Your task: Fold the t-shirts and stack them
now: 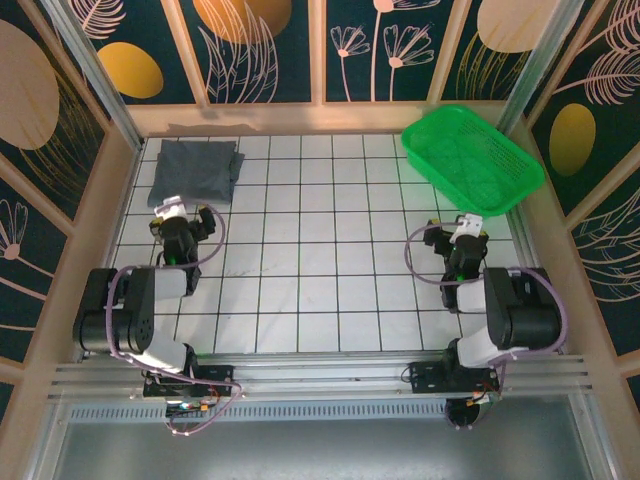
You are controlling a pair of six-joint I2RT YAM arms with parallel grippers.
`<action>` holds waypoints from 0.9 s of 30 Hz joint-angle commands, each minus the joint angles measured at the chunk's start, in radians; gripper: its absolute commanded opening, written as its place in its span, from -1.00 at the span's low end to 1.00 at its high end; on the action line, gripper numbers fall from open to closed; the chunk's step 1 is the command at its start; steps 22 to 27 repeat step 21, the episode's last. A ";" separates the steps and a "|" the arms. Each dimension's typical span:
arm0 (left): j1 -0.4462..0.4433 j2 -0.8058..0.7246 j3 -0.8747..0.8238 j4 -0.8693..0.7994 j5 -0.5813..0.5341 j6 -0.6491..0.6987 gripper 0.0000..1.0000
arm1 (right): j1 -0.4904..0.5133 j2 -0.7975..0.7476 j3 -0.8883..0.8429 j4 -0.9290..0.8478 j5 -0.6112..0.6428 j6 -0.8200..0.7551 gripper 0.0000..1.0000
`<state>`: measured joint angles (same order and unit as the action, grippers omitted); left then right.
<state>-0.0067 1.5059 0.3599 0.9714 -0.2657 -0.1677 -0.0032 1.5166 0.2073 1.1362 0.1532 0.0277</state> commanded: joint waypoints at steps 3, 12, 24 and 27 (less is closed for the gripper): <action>0.005 0.027 -0.255 0.552 0.007 0.034 0.97 | -0.006 0.013 -0.037 0.211 -0.118 -0.028 0.98; -0.004 0.016 -0.134 0.317 0.008 0.048 0.98 | -0.021 0.023 0.027 0.109 -0.132 -0.017 0.98; -0.004 0.014 -0.136 0.321 0.008 0.049 0.98 | -0.027 0.023 0.029 0.103 -0.158 -0.014 0.98; -0.004 0.014 -0.136 0.321 0.008 0.049 0.98 | -0.027 0.023 0.029 0.103 -0.158 -0.014 0.98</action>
